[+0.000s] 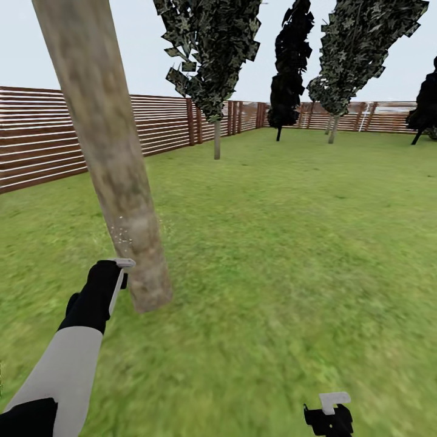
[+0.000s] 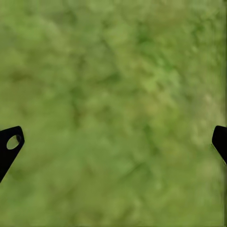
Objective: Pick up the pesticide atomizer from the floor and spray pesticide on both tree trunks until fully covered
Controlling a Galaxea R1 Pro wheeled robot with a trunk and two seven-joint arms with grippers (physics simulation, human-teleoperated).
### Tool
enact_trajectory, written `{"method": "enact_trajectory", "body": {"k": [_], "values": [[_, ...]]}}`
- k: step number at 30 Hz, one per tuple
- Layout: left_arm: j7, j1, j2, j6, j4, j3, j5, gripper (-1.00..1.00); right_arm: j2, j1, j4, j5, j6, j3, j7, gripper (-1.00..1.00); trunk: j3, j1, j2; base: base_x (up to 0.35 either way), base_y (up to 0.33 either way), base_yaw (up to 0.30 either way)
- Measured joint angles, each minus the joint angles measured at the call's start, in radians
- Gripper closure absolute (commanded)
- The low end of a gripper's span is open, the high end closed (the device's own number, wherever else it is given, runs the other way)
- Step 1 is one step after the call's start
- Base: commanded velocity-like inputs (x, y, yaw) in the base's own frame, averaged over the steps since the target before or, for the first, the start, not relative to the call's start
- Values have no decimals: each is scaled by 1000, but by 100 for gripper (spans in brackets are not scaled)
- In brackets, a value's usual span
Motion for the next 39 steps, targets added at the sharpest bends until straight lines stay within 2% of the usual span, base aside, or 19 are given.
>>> {"method": "enact_trajectory", "body": {"k": [5,13,20,27,30,32,39], "values": [[2,3,4,-1,0,0,-3,100,0,0,0,0,0,0,0,-100,0,0,0,188,-234,212],[3,4,12,-3,1,7,-3,100,0,0,0,0,0,0,0,-100,0,0,0,226,-198,9],[8,33,9,-5,-1,6,-4,100,0,0,0,0,0,0,0,-100,0,0,0,-5,-168,206],[10,106,0,-9,0,4,6,100,2,0,0,0,-1,1,0,-100,0,0,0,29,-24,245],[11,130,3,-55,0,14,3,100,1,0,0,0,-2,0,0,-100,0,0,0,227,-153,19],[12,137,3,-76,1,14,4,100,0,0,0,0,-2,0,-1,-100,0,0,0,241,-163,2],[12,139,0,-82,0,14,8,100,0,0,0,0,-1,0,-1,-100,0,0,0,228,-181,0]]}}
